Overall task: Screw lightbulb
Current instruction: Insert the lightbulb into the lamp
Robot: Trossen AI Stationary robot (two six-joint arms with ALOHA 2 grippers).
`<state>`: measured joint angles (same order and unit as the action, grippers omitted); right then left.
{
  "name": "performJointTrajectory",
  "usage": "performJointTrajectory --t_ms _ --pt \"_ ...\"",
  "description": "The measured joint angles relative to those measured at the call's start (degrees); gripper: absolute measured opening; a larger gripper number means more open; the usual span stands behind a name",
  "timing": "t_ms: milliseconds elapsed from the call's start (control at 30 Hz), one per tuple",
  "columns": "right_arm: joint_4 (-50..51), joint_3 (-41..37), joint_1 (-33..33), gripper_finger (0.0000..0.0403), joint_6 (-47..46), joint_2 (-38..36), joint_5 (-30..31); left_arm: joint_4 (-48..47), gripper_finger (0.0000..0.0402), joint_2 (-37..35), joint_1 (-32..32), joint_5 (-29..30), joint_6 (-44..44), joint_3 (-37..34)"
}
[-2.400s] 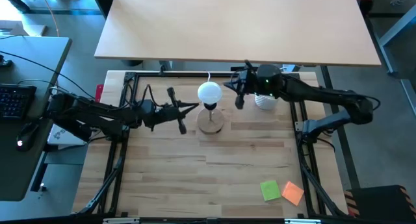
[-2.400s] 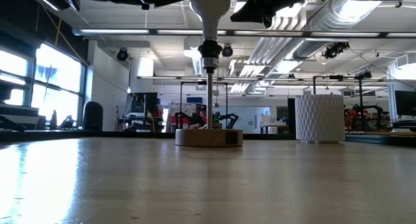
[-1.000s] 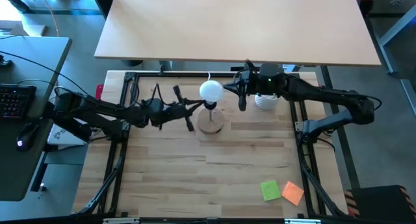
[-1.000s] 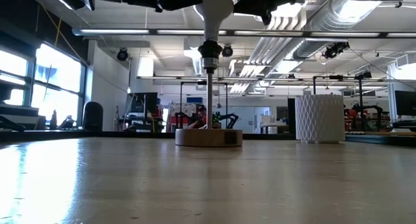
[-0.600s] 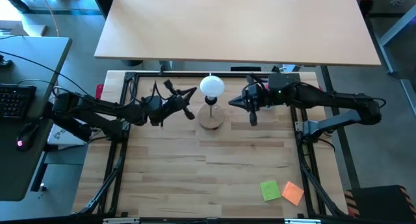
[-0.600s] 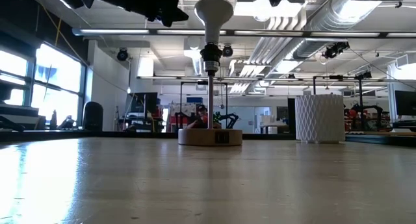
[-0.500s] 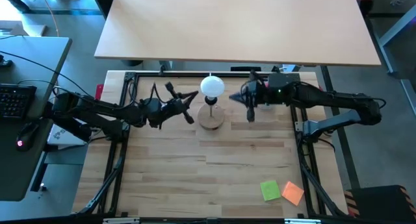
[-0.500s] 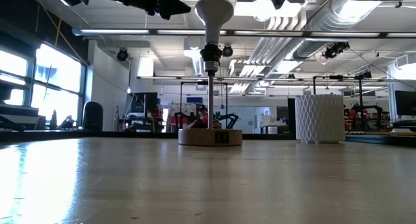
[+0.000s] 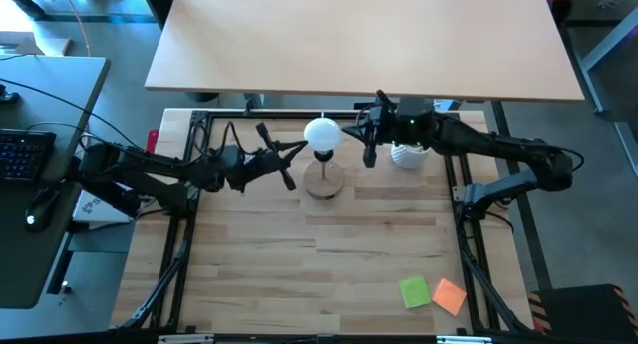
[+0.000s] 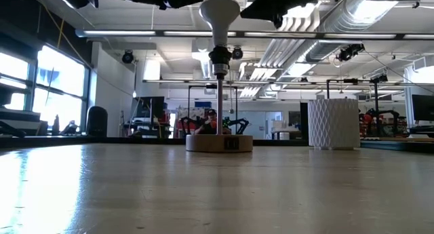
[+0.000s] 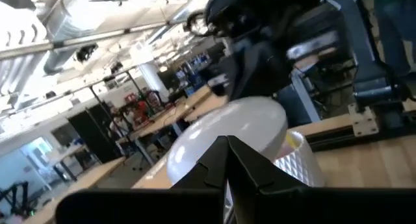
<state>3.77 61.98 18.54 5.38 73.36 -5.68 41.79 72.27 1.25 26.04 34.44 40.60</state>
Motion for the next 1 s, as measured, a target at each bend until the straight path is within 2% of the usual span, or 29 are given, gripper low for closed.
performJointTrajectory --t_ms 233,333,467,567,633,833,1000 --pt "3.4 0.0 -4.1 0.0 -0.4 -3.2 -1.9 -7.3 0.0 0.2 3.5 0.7 -2.8 -0.1" --pt "5.5 0.0 -6.6 0.0 1.0 -5.2 -2.4 -8.2 0.0 0.0 3.8 4.4 -2.6 -0.1" --pt "5.5 0.0 -7.7 0.0 2.2 -6.4 1.8 -6.9 0.0 0.1 3.0 6.0 -0.3 -0.1" --pt "5.4 0.0 -6.1 0.0 2.2 -6.2 6.6 -3.1 0.0 0.0 1.5 5.9 1.3 0.0" --pt "4.8 0.0 -4.2 0.0 2.1 -5.5 7.0 -1.6 0.0 0.0 0.9 5.5 2.3 0.0" --pt "1.6 0.0 0.4 0.0 0.9 -2.1 4.3 -1.5 0.0 0.0 0.5 1.3 0.9 0.0" --pt "-1.9 0.0 1.5 0.0 -0.1 0.0 0.3 -2.0 0.0 0.1 0.6 -0.3 -0.3 0.0"
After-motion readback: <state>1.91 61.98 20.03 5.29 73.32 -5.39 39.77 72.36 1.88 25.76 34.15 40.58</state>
